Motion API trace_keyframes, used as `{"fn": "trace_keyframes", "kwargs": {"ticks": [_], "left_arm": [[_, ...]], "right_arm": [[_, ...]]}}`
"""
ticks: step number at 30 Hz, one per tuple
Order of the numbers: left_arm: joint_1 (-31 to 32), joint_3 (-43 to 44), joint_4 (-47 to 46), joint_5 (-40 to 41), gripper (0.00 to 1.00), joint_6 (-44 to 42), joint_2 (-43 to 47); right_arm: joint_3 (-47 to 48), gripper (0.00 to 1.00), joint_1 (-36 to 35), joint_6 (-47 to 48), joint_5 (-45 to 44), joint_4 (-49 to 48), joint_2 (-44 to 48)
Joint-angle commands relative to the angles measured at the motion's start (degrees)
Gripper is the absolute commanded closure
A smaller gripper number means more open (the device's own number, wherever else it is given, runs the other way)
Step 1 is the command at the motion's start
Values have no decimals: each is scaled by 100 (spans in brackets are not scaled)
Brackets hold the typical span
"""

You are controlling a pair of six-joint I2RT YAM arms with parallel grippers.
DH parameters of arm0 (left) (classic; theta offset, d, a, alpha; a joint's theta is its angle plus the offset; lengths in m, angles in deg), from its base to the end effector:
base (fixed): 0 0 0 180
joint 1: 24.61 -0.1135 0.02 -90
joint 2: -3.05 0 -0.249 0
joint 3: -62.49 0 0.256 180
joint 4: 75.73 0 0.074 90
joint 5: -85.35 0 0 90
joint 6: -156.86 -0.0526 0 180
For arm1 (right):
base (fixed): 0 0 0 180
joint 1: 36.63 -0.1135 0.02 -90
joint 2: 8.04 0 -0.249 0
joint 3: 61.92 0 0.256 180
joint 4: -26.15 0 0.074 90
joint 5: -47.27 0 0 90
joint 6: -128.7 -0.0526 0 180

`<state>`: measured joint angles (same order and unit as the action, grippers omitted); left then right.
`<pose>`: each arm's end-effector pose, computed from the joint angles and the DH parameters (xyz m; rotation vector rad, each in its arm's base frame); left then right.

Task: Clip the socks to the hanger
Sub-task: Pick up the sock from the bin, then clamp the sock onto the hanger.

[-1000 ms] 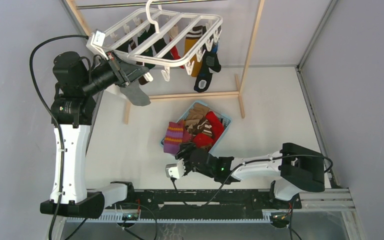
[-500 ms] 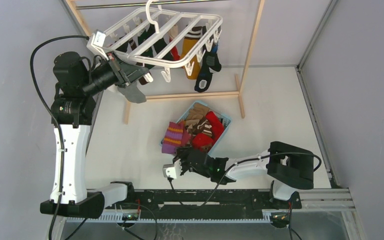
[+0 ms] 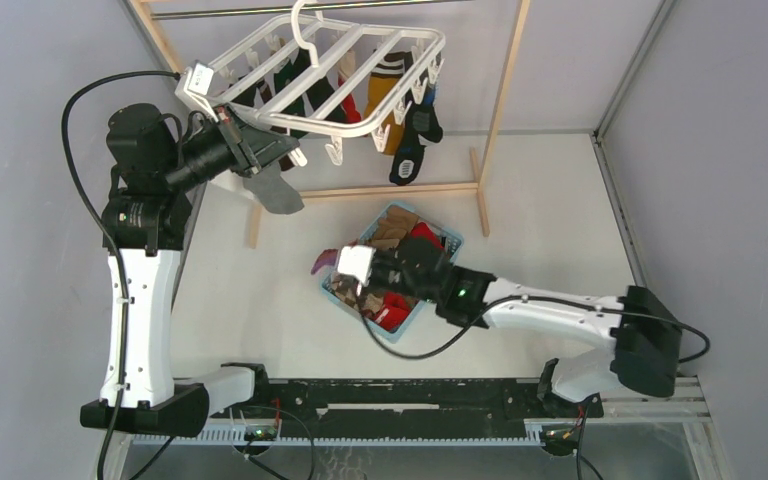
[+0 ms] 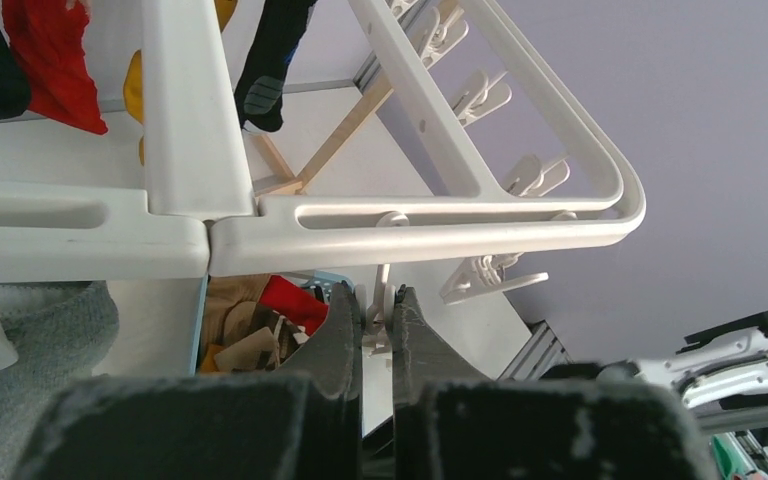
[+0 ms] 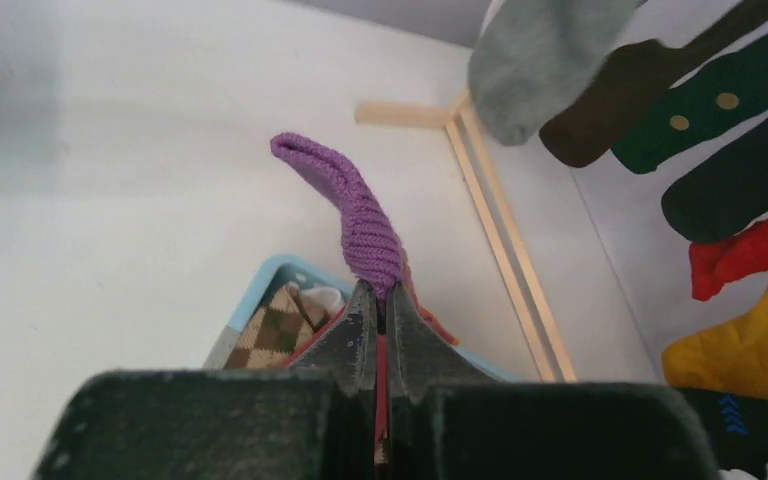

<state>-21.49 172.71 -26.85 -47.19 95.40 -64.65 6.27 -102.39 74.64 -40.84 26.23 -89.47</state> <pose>0.2240 -0.0478 0.5044 0.1990 1.7488 -1.0282 0.1443 0.3246 0.2719 -1.4272 1.1313 0.3996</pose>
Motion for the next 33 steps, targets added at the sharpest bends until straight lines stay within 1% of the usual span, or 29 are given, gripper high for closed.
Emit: {"fn": "trace_keyframes", "kwargs": {"ticks": [1,3,4,7,10,12,14,16,24,29,33], "left_arm": [[-32,265,185,-382,100,-130,152],[-38,257,185,-450,100,-167,154],[-37,252,185,-494,100,-176,146],[-36,233,180,-622,100,-232,129],[-38,147,157,-745,100,-266,117],[-34,81,104,-848,100,-262,117],[-34,58,55,-948,100,-258,102],[-35,63,37,-1044,100,-251,82],[-29,42,-10,-1333,100,-308,-21],[-38,41,-35,-1479,100,-345,-93],[-33,52,-56,-1581,100,-344,-103]], "right_arm": [[725,100,322,-2064,1073,862,416],[1326,100,618,-2956,1499,1525,345],[1588,100,819,-3407,1963,1751,290],[2222,100,1310,-4719,3022,1918,64],[2437,100,1591,-5588,3539,1461,-104],[2483,100,1723,-6050,3667,929,-235],[2495,100,1939,-6684,3934,247,-428],[2520,100,2134,-7352,4116,-235,-618],[2627,100,2331,-8163,4267,-1213,-949],[2314,100,2351,-8666,4331,-2226,-966],[1991,100,2397,-9233,4347,-3241,-979]]}}
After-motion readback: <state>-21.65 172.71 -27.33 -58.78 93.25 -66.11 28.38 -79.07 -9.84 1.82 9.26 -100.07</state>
